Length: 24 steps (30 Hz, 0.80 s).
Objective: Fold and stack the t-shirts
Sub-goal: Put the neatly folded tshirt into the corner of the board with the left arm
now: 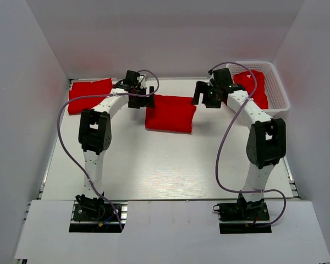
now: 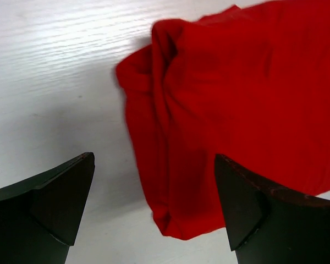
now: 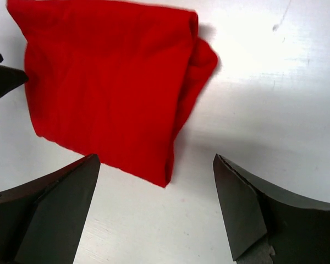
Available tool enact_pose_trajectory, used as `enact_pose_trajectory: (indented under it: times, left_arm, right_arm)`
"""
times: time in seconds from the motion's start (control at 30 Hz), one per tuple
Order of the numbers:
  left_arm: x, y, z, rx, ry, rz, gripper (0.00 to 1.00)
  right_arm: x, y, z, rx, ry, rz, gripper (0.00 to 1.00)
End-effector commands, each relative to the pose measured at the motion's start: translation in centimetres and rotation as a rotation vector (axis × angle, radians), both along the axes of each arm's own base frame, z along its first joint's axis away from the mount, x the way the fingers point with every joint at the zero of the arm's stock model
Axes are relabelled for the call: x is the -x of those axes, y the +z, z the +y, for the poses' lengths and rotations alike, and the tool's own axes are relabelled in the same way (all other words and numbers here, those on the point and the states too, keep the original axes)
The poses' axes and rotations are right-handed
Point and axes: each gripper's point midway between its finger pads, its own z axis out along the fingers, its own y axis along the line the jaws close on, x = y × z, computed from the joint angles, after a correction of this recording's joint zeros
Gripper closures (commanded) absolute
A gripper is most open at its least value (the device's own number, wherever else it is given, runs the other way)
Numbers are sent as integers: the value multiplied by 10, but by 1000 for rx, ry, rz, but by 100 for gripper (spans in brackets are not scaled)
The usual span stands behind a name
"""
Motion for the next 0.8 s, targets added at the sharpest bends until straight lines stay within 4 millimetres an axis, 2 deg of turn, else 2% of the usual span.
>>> enact_pose_trajectory:
  times: [0.0, 0.07, 0.1, 0.13, 0.23, 0.33, 0.37, 0.4, 0.47, 0.53, 0.57, 0.63, 0.7, 0.73, 0.77]
  left_arm:
    - [2, 10, -24, 107, -95, -32, 0]
    - [-2, 0, -21, 93, -71, -31, 0]
    - [-9, -5, -13, 51, -36, -40, 0]
    - [-6, -19, -13, 27, -20, -13, 0]
    - [-6, -36, -9, -1, -16, 9, 0]
    - [1, -52, -16, -24, -36, 34, 0]
    - [10, -65, -11, -42, -31, 65, 2]
    - [11, -70, -11, -41, -31, 61, 7]
    - [25, -85, -9, -38, -29, 111, 15]
    - [37, -90, -17, -44, -50, 126, 28]
    - [40, -89, -16, -45, -50, 129, 30]
    - [46, -89, -28, -44, -76, 119, 33]
    - [55, -96, -33, -41, -94, 137, 34]
    - [58, -96, -39, -42, -108, 136, 39]
    - [57, -96, -37, -55, -99, 132, 41]
  right_arm:
    - [11, -1, -5, 10, 1, -27, 10]
    - [14, 0, -7, 11, -4, -25, 10]
    - [17, -6, -8, 14, -5, -10, 10]
    - [18, -6, -8, 16, -4, -7, 10]
    - [20, -8, -10, 23, -7, -2, 10]
    - [21, -9, -12, 31, -9, 0, 10]
    - [21, -10, -11, 33, -9, 1, 10]
    - [20, -9, -13, 38, -16, -3, 10]
    - [22, -11, -18, 48, -29, -2, 10]
    - [27, -16, -20, 60, -39, 10, 10]
    - [27, -17, -21, 63, -46, 8, 10]
    - [28, -17, -24, 72, -59, 3, 10]
    - [29, -20, -27, 79, -74, 5, 10]
    - [29, -18, -30, 81, -82, -3, 10]
    - [32, -21, -31, 84, -94, 6, 10]
